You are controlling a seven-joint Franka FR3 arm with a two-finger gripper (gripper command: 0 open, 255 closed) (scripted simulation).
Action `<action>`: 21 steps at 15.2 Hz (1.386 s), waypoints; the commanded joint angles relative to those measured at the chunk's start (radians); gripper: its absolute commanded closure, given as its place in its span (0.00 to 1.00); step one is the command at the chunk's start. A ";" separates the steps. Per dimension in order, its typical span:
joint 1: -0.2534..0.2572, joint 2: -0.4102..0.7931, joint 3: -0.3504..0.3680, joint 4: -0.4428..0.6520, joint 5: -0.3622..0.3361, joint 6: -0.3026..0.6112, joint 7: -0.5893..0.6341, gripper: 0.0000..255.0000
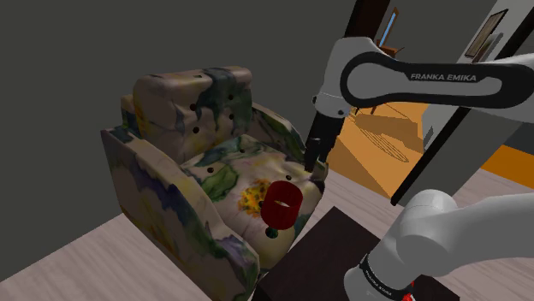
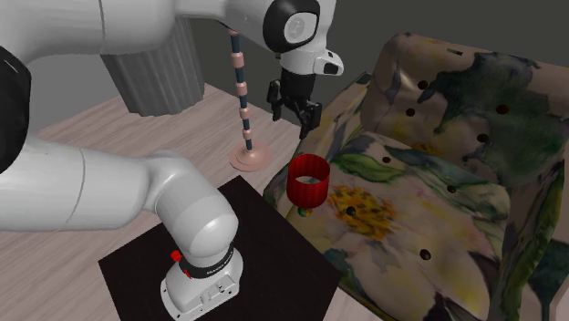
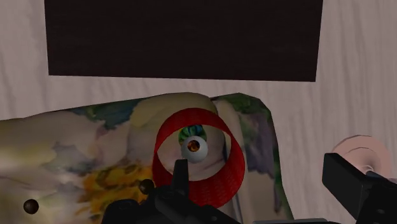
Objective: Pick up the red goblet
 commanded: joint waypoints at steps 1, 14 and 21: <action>0.006 0.043 0.017 -0.033 0.010 0.079 0.013 0.00; 0.033 0.462 0.106 -0.090 0.039 0.551 0.085 0.00; 0.033 0.546 0.110 -0.116 0.040 0.661 0.082 0.00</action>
